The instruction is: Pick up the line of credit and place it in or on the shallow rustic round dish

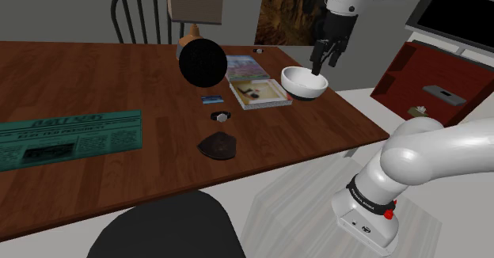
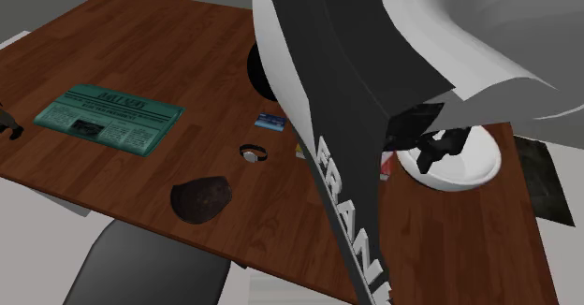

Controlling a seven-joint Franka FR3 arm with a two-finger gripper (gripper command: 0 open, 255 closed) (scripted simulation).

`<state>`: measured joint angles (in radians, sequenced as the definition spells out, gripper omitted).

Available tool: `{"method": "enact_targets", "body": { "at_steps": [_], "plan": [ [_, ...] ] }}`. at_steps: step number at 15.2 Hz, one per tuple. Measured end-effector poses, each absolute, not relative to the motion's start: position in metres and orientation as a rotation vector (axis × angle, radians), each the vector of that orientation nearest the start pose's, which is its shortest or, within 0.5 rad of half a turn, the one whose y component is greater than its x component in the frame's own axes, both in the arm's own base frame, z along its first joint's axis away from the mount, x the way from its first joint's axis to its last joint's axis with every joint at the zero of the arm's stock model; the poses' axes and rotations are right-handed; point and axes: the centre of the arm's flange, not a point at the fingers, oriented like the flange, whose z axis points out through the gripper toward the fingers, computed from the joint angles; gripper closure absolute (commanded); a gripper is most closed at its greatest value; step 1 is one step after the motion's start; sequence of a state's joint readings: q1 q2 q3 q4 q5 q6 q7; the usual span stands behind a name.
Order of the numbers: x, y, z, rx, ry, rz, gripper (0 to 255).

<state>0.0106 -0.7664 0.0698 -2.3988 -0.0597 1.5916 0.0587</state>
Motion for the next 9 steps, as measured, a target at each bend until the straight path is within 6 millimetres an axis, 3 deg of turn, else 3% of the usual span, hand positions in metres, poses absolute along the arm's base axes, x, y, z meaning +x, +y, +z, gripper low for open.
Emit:
{"method": "enact_targets", "body": {
  "at_steps": [2, 6, 9],
  "plan": [
    [0.315, 0.022, 0.562, -3.245, -0.031, 0.048, 0],
    [0.339, 0.013, 0.532, -3.189, -0.226, -0.036, 0],
    [0.367, 0.009, 0.509, -3.131, -0.385, -0.109, 0]
  ]
}}
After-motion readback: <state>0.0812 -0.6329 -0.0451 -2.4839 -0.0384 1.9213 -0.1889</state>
